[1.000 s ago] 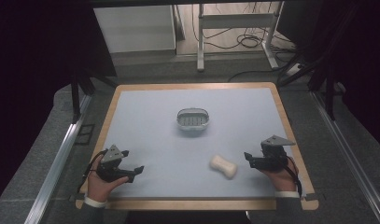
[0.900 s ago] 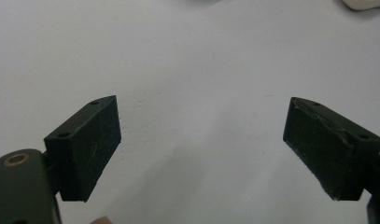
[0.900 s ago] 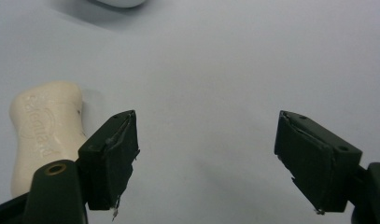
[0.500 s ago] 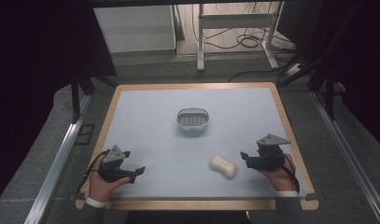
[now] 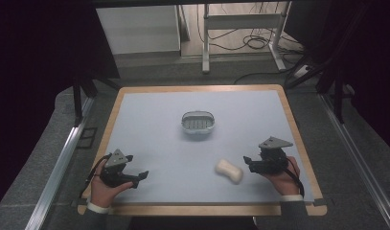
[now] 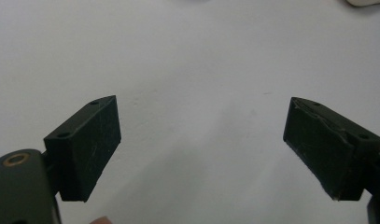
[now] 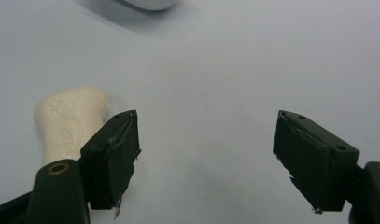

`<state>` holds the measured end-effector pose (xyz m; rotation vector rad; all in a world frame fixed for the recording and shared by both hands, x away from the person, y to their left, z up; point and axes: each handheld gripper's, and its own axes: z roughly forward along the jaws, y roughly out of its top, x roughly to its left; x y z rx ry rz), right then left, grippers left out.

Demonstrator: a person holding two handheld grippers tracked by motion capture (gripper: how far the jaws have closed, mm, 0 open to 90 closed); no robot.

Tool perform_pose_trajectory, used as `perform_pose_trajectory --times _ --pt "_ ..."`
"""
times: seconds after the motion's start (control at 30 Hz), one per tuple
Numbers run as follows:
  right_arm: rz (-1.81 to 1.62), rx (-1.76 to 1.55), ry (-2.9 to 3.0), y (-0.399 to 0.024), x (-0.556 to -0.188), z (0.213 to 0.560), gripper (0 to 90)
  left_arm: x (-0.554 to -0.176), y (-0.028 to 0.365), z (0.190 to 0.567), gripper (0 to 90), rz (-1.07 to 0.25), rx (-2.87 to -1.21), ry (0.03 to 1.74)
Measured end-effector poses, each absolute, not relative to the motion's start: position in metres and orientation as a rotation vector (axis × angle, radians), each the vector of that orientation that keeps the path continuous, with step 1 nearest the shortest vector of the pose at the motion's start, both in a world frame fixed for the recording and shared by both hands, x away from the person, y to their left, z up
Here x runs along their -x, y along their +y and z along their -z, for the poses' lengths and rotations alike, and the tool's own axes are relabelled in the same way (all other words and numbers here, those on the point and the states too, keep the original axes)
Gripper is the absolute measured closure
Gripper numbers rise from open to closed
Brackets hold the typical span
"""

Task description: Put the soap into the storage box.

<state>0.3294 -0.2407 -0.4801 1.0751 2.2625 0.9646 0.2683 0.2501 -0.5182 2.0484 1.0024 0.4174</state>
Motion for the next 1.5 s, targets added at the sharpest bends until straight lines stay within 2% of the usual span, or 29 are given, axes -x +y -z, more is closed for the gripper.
perform_pose_trajectory --times 0.6,1.07,1.27,1.5 --pt "-0.909 -0.992 2.421 -0.221 -0.334 0.462 25.7 -0.268 0.251 0.518 11.7 -0.417 -2.049 1.003" --pt "-0.841 -0.960 2.531 -0.203 -0.337 0.461 26.2 -0.267 0.252 0.517 11.6 -0.413 -2.044 1.002" --pt "-0.748 -0.928 2.638 -0.186 -0.338 0.454 25.9 -0.267 0.252 0.517 11.7 -0.410 -2.043 0.998" --pt "-0.615 -0.912 2.720 -0.169 -0.343 0.462 26.6 -0.267 0.250 0.518 11.6 -0.404 -2.053 0.991"
